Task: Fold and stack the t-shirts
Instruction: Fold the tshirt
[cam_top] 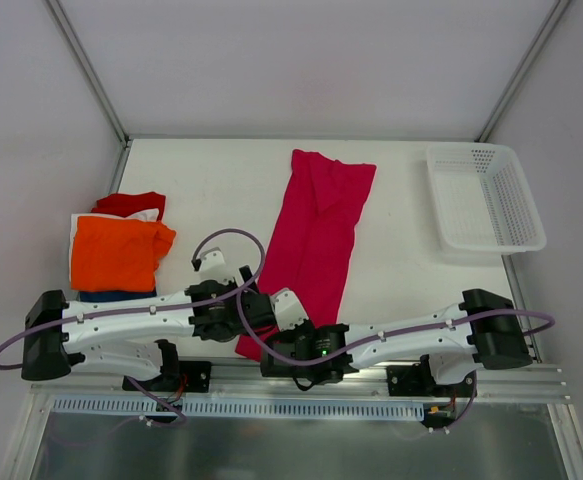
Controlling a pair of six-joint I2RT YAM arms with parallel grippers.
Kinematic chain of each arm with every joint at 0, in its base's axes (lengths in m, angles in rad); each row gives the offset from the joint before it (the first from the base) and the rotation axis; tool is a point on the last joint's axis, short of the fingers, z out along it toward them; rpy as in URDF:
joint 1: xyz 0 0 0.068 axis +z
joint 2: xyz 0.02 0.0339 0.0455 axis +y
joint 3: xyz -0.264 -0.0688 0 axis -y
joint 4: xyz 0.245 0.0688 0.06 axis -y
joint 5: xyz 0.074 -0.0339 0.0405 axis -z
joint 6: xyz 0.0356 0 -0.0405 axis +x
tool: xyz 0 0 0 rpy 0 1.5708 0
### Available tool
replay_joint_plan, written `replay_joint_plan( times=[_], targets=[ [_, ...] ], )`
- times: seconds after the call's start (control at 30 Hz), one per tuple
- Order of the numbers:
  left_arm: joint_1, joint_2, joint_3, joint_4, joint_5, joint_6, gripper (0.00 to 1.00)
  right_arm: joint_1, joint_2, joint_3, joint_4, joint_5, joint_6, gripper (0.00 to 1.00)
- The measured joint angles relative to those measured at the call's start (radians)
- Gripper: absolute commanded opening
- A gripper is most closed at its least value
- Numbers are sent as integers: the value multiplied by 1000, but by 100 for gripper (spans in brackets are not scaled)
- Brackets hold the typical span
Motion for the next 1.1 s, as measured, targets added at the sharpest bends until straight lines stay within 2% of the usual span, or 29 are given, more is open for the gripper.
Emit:
replay_joint_plan(
  times=[0.17,0.53,0.73,1.1],
  targets=[
    [0,-31,-9,-39,-12,-62,99,0,12,0,24,25,2,0],
    [31,-217,-89,-212,-82,-288,99,31,19,-41,270,37,45,0],
    [32,-280,-95,-238,-109,-311,99,39,27,-50,307,10,91,0],
    [53,-292,-34,-249,-164,-283,99,37,156,-65,330,-103,209,0]
  ],
)
